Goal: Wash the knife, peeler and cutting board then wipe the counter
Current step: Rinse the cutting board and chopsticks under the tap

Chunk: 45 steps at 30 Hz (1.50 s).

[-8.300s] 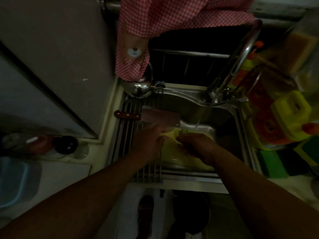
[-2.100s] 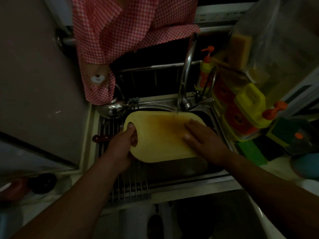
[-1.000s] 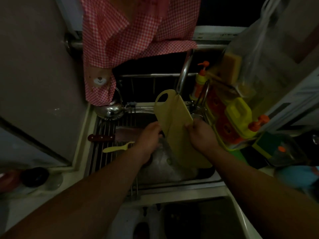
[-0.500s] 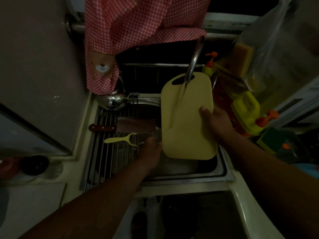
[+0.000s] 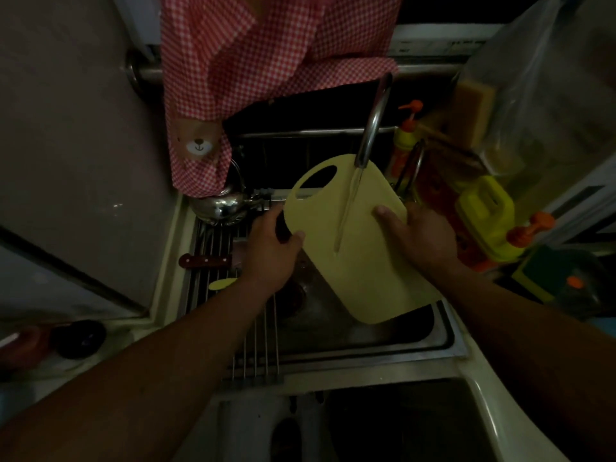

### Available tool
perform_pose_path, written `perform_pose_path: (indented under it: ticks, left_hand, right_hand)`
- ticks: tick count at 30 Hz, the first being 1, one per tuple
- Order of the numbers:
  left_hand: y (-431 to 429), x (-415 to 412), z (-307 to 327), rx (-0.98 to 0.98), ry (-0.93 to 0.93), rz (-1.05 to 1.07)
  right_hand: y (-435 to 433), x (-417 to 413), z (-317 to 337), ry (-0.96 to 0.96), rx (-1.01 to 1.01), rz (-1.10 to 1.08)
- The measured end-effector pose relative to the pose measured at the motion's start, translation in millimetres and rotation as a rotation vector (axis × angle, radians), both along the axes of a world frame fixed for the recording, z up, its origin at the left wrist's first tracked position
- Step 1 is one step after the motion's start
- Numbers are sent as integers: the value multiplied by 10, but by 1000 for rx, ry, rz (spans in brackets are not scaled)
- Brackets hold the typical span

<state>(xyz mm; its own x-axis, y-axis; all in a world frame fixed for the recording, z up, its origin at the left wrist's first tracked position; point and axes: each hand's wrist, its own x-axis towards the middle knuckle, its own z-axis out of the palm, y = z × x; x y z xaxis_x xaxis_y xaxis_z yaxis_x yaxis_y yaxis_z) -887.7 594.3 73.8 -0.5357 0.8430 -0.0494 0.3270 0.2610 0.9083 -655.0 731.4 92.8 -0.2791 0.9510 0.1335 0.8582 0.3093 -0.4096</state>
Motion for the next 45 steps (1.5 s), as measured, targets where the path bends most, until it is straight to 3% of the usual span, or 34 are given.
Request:
perform_pose_path:
  ticks: [3,7,11,14,17,20,26,34,40,45]
  left_hand:
    - [118,-200,61,-33,190,-17]
    - [254,-276,210,-143,-24,-136]
    - [210,-278,235,-261,-12,-229]
    - [131,-291,273,-311,-99,-257]
    - [49,-215,323,-272,-298,-324]
    - [-44,-18,316,-177,-449,-279]
    - [-253,331,178,-65,-592,-157]
    - [-427,256,180,-58,-527,-177]
    - [-393,276,177,-32,-484,-142]
    - [-445,82,145,1,-564,-75]
  right_hand:
    - [16,58,-25,-64,80,27]
    - [41,25,-93,-123,93,84]
    - [59,-78,-198,-171,107,102]
    - [80,-154,-266,-82,40,106]
    - [67,-251,-309,90,-43,114]
    - [-69,-432,-402,144,-104,87]
    - [-600,-1051,-397,266,-274,127]
    - [-498,-1080,-346,268,-349,85]
    - [-503,-1320,-240,283,-271,272]
    - [-233,-1005,-470,285,-254,74]
